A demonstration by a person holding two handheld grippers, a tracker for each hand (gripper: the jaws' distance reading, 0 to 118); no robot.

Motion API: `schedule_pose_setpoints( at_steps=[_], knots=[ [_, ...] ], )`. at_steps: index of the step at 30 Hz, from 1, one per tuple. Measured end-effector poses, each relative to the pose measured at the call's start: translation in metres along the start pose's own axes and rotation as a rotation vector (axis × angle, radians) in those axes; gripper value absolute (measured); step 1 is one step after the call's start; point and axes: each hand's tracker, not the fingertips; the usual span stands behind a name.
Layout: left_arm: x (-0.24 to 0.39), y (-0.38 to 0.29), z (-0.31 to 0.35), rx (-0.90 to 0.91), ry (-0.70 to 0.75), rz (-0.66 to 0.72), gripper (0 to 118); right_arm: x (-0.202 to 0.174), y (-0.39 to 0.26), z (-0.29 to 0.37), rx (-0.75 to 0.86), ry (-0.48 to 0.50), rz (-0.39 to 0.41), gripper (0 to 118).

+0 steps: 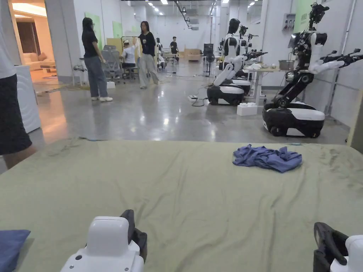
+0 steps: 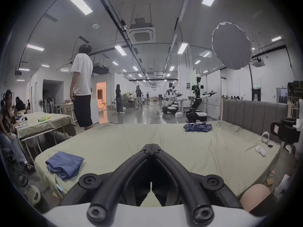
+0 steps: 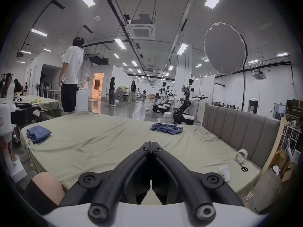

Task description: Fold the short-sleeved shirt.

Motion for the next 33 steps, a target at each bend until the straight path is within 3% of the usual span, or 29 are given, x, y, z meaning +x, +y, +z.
schedule_pose_setpoints(
  at_steps=[6,17,18,19,20,21,22,23,30,33],
  knots=[
    [0.004,0.013,0.021,0.079,0.025,-0.089,0,0.0,-0.003,0.01,0.014,-0.018,-0.008,2],
    [0.003,0.021,0.033,0.114,-0.003,-0.043,0,-0.002,-0.005,0.015,0.024,-0.039,-0.008,3],
    [0.003,0.021,0.034,0.12,0.003,-0.036,15,-0.002,-0.005,0.015,0.018,-0.051,0.001,7],
    [0.002,0.021,0.035,0.124,0.004,-0.029,41,-0.003,-0.006,0.014,0.005,-0.086,0.012,21],
    [0.001,0.02,0.034,0.121,-0.005,-0.024,82,-0.003,-0.006,0.014,0.001,-0.087,0.008,38],
    [0.003,0.02,0.033,0.102,-0.005,-0.034,118,-0.001,-0.007,0.013,-0.001,-0.076,-0.001,74],
    [0.004,0.019,0.031,0.075,-0.009,-0.05,118,0.0,-0.008,0.013,-0.001,-0.058,-0.018,103],
    [0.005,0.019,0.031,0.121,-0.019,-0.043,118,0.0,-0.01,0.012,-0.002,-0.056,-0.021,118],
    [0.011,0.018,0.04,0.167,-0.033,-0.034,118,-0.005,-0.006,0.01,0.045,-0.09,0.009,118],
    [0.011,0.018,0.042,0.172,-0.041,-0.013,118,-0.002,-0.004,0.007,0.032,-0.081,-0.048,118]
  ],
)
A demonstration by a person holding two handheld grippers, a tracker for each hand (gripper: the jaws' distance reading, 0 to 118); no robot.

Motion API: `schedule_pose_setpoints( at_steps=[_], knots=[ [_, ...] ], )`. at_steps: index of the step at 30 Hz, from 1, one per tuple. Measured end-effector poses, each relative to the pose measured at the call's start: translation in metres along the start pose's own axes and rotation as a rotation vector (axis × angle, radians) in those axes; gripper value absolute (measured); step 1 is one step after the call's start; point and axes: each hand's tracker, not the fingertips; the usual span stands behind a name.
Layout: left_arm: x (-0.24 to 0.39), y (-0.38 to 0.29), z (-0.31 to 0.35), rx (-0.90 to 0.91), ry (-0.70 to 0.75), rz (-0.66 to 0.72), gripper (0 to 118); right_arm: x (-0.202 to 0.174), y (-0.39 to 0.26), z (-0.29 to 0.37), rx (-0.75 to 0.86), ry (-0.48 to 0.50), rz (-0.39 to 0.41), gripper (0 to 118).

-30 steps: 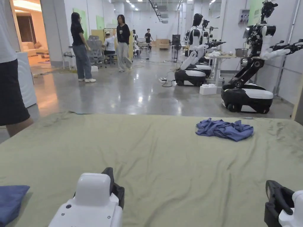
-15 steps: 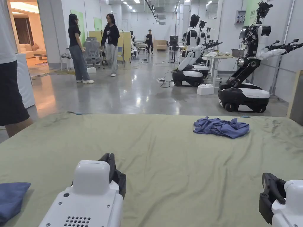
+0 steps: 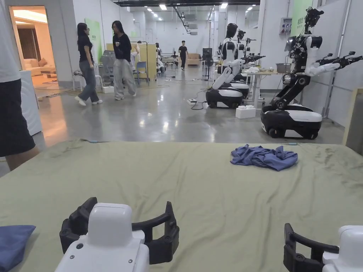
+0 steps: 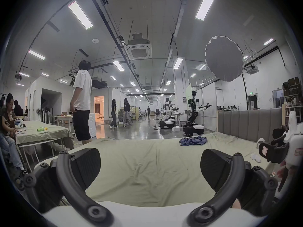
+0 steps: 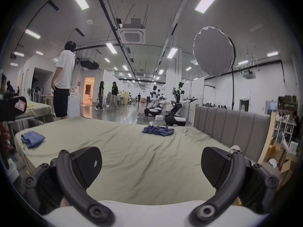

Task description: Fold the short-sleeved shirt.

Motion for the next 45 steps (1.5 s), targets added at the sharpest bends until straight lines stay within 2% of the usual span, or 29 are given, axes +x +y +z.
schedule_pose_setpoints(
  at_steps=[2,6,9,11,13,16,21,24,26,31,33,39,42,45],
  knots=[
    [0.001,0.0,0.001,-0.002,-0.005,0.005,118,0.005,-0.001,0.003,-0.044,0.061,-0.036,118],
    [0.003,0.004,0.0,-0.032,-0.008,-0.051,118,0.008,0.007,0.008,-0.03,0.017,-0.013,118],
    [0.001,0.005,0.001,-0.016,-0.009,-0.043,118,0.011,0.018,0.01,-0.045,-0.034,-0.041,118],
    [0.0,0.008,0.001,-0.012,-0.015,-0.009,118,0.018,0.023,0.01,-0.043,-0.011,-0.069,118],
    [-0.002,0.011,0.002,-0.013,-0.021,0.011,118,0.019,0.023,0.014,-0.003,-0.01,-0.046,118],
    [-0.003,0.013,0.003,-0.009,-0.017,0.015,118,0.016,0.029,0.017,0.023,-0.068,0.031,118],
    [-0.005,0.017,0.003,-0.004,-0.016,0.027,118,0.005,0.027,0.026,0.061,-0.062,0.038,118],
    [-0.007,0.019,0.002,-0.012,-0.019,0.041,118,0.007,0.03,0.031,0.06,0.043,-0.062,118],
    [-0.008,0.019,0.002,-0.014,-0.017,0.043,118,0.008,0.033,0.035,0.07,0.046,-0.117,118],
    [-0.012,0.018,0.002,-0.024,-0.002,0.043,118,0.016,0.043,0.041,0.077,0.087,-0.163,118],
    [-0.012,0.019,0.002,-0.029,-0.003,0.058,118,0.014,0.045,0.041,0.072,0.072,-0.168,118],
    [-0.011,0.021,0.006,-0.013,0.004,0.057,118,0.011,0.044,0.042,0.101,0.024,-0.116,118],
    [-0.011,0.023,0.007,-0.011,0.006,0.048,118,0.01,0.043,0.04,0.095,0.034,-0.052,118],
    [-0.012,0.023,0.007,-0.005,0.005,0.053,118,0.007,0.04,0.038,0.099,0.036,-0.05,118]
  ],
)
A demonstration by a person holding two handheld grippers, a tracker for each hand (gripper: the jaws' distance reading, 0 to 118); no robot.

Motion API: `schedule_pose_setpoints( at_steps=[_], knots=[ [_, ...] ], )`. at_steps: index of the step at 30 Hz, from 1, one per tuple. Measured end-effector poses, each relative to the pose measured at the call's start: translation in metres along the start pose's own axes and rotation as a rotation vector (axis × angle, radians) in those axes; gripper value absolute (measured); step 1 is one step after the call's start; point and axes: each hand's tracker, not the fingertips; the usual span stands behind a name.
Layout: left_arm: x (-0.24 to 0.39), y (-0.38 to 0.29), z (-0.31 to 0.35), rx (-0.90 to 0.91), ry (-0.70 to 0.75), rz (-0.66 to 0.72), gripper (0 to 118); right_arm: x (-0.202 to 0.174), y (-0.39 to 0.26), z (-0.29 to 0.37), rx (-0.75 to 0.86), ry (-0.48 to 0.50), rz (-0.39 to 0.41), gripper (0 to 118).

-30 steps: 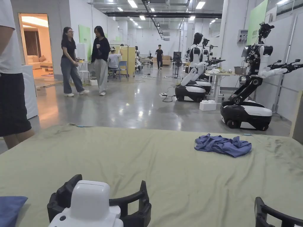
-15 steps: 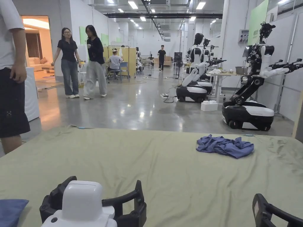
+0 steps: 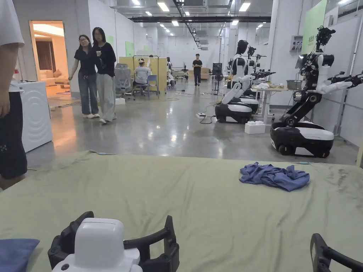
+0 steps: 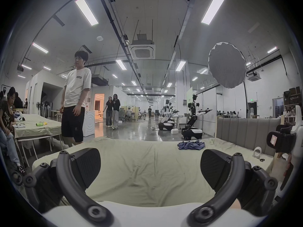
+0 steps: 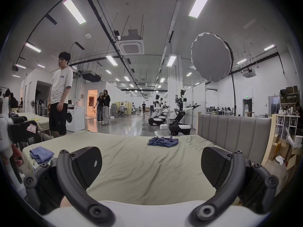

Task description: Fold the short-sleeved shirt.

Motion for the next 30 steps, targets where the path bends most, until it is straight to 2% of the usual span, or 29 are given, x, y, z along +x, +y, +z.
schedule_pose_setpoints(
  at_steps=[3,5,8,11,15,30],
  knots=[
    [0.0,-0.001,0.0,-0.005,0.002,0.001,118,-0.001,-0.002,-0.001,-0.01,-0.004,-0.028,118],
    [0.0,-0.002,0.0,-0.012,0.0,0.002,118,0.0,0.0,-0.001,-0.042,0.037,-0.056,118],
    [0.0,-0.003,0.0,-0.011,-0.001,0.007,118,0.001,-0.001,0.002,-0.039,0.006,-0.11,118],
    [0.0,-0.002,0.0,-0.013,-0.001,0.011,118,-0.004,-0.003,0.0,-0.047,-0.065,-0.074,118],
    [0.0,-0.002,0.0,-0.006,0.0,0.005,118,-0.01,-0.009,0.0,-0.031,-0.111,-0.008,118],
    [0.001,-0.005,-0.001,-0.012,0.005,0.006,118,-0.007,-0.01,-0.001,-0.042,-0.102,-0.023,118]
  ],
)
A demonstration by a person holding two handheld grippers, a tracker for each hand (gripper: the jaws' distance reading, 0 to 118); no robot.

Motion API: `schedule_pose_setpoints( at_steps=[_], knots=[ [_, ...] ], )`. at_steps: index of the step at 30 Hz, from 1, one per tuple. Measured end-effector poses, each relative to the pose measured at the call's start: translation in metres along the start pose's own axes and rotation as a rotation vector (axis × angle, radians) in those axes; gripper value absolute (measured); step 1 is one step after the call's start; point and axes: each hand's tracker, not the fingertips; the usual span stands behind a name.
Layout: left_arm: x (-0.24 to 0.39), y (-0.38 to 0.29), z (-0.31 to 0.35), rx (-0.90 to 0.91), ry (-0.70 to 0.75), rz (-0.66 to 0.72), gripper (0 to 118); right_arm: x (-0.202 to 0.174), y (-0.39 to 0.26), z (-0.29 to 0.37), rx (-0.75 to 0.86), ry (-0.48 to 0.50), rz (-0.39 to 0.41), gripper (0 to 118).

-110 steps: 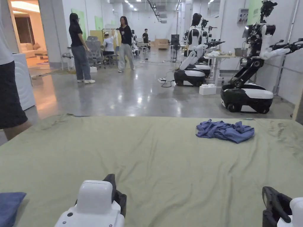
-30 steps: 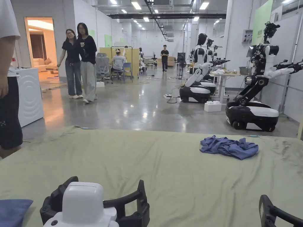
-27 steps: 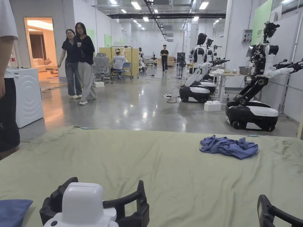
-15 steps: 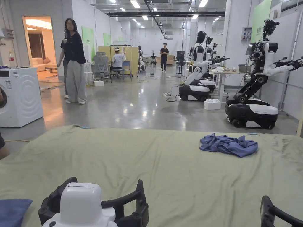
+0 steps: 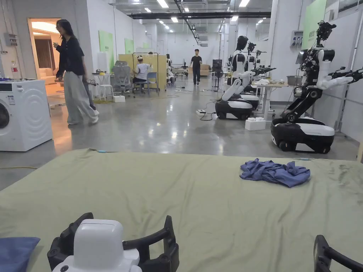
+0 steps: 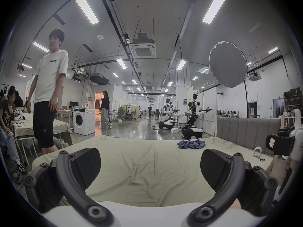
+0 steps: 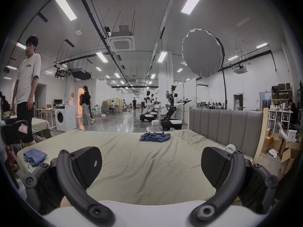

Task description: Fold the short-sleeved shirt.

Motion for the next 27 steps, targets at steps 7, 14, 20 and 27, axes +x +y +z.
schedule_pose_setpoints(
  at_steps=[7,14,20,27],
  knots=[
    [0.0004,-0.0007,0.0002,-0.001,0.002,0.0,118,0.0007,-0.0009,-0.0006,-0.003,-0.006,0.002,118],
    [0.0001,-0.0008,0.0002,-0.004,0.003,0.001,118,0.0005,-0.0024,-0.0013,-0.011,-0.002,0.002,118],
    [-0.0002,0.0009,0.0009,0.004,0.005,-0.002,118,0.0008,-0.0014,-0.0014,-0.013,0.004,-0.004,118],
    [-0.0006,0.0007,0.0003,0.003,0.009,0.006,118,0.001,-0.0013,-0.0024,-0.026,0.015,-0.005,118]
  ],
)
